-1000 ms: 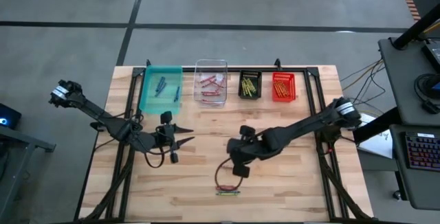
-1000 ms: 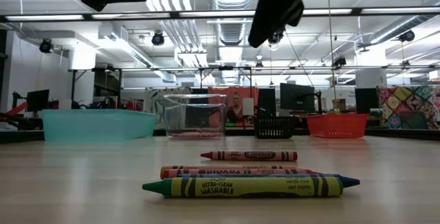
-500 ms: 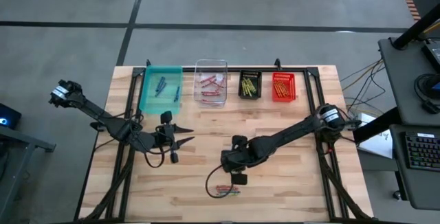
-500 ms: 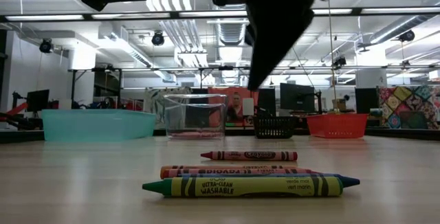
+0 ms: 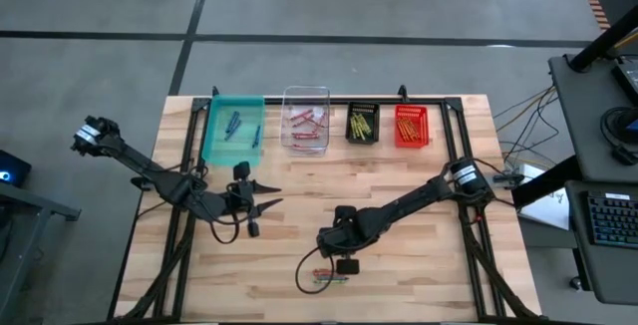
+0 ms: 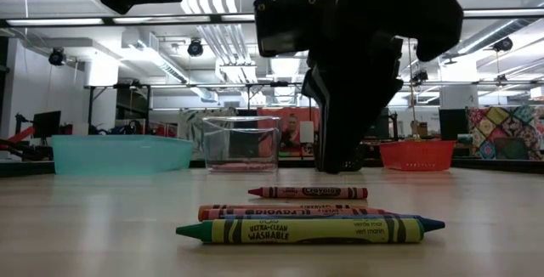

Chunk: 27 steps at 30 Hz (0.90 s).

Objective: Sort crayons
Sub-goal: Put the red crayon into the transparent bin

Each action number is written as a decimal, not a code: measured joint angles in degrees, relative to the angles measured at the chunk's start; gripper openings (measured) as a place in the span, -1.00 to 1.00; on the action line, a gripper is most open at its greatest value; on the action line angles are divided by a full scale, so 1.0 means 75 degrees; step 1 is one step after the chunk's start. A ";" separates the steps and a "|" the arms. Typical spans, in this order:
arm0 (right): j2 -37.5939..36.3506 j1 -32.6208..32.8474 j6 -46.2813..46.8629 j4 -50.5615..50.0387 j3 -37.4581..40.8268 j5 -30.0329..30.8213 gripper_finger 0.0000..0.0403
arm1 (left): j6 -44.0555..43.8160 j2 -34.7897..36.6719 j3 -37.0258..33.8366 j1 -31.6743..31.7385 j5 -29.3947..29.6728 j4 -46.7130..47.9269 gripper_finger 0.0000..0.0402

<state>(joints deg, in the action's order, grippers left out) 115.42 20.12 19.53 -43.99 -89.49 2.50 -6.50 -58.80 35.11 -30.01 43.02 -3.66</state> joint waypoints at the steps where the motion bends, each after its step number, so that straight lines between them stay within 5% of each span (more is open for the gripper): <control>1: 0.0000 0.0003 0.0003 0.0011 0.0000 -0.0003 -0.79 | 0.0000 -0.0035 0.0000 0.0001 0.0000 0.0000 -0.55; 15: -0.0009 -0.0003 0.0115 0.0248 0.0012 0.0246 -0.91 | 0.0003 -0.0437 0.0000 0.0007 0.0000 -0.0105 -0.55; 27: -0.0009 -0.0007 0.0321 0.0396 0.0194 0.0271 -0.42 | 0.0000 -0.0435 0.0000 0.0007 0.0009 -0.0099 -0.55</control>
<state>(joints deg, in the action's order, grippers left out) 115.35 20.06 21.93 -41.01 -88.04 4.54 -6.50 -62.06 35.11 -29.95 43.09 -4.40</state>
